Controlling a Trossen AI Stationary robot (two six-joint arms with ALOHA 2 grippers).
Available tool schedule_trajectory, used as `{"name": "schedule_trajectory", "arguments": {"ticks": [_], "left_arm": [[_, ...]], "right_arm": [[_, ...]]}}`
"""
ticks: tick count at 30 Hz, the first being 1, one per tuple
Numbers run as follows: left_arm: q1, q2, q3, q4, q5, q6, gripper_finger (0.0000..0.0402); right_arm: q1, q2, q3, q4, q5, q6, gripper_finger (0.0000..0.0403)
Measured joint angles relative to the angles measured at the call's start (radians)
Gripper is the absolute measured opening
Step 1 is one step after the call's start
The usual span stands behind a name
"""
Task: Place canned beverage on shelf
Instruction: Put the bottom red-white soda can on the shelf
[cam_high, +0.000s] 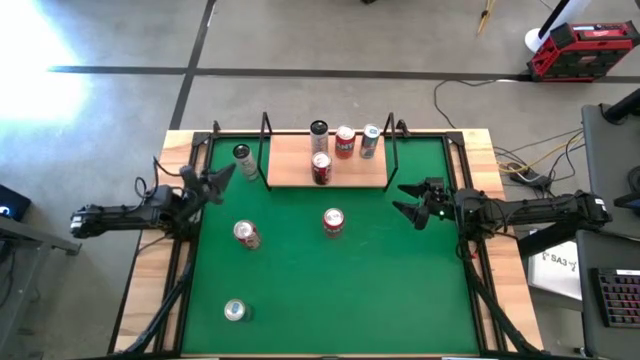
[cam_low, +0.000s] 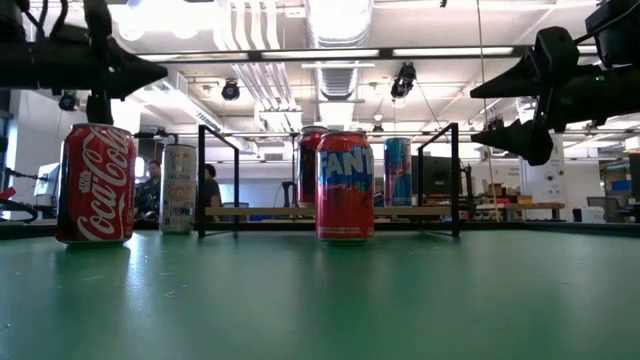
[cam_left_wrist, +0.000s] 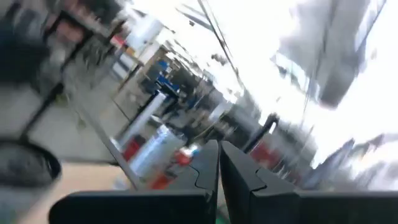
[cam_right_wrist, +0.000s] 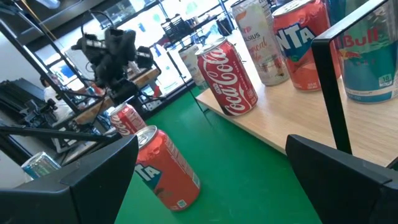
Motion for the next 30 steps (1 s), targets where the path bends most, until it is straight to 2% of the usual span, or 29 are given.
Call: {"name": "schedule_trajectory", "arguments": {"ticks": [4, 6, 11, 15, 18, 20, 24, 27, 30], "left_arm": [[-0.001, 0.057, -0.001, -0.024, -0.136, -0.435, 0.0], [0.0, 0.117, -0.004, -0.039, -0.178, -0.56, 0.0], [-0.003, 0.333, 0.045, 0.045, -0.174, -0.679, 0.0], [-0.003, 0.52, 0.178, 0.044, -0.173, -0.716, 0.0], [-0.003, 0.67, 0.318, -0.016, -0.171, -0.708, 0.0], [-0.003, 0.77, 0.427, -0.105, -0.148, -0.709, 0.0], [-0.004, 0.952, 0.684, -0.399, -0.019, -0.722, 0.0], [-0.002, 1.087, 0.888, -0.701, -0.011, -0.749, 0.0], [0.008, 1.225, 1.086, -0.969, -0.013, -0.841, 0.0]], "right_arm": [[0.0, 0.0, 0.0, 0.0, 0.0, 0.0, 0.04], [0.0, 0.0, 0.0, 0.0, 0.0, 0.0, 0.04], [0.0, 0.0, 0.0, 0.0, 0.0, 0.0, 0.04], [0.0, 0.0, 0.0, 0.0, 0.0, 0.0, 0.04], [0.0, 0.0, 0.0, 0.0, 0.0, 0.0, 0.04], [0.0, 0.0, 0.0, 0.0, 0.0, 0.0, 0.04], [0.0, 0.0, 0.0, 0.0, 0.0, 0.0, 0.04], [0.0, 0.0, 0.0, 0.0, 0.0, 0.0, 0.04], [0.0, 0.0, 0.0, 0.0, 0.0, 0.0, 0.04]]}}
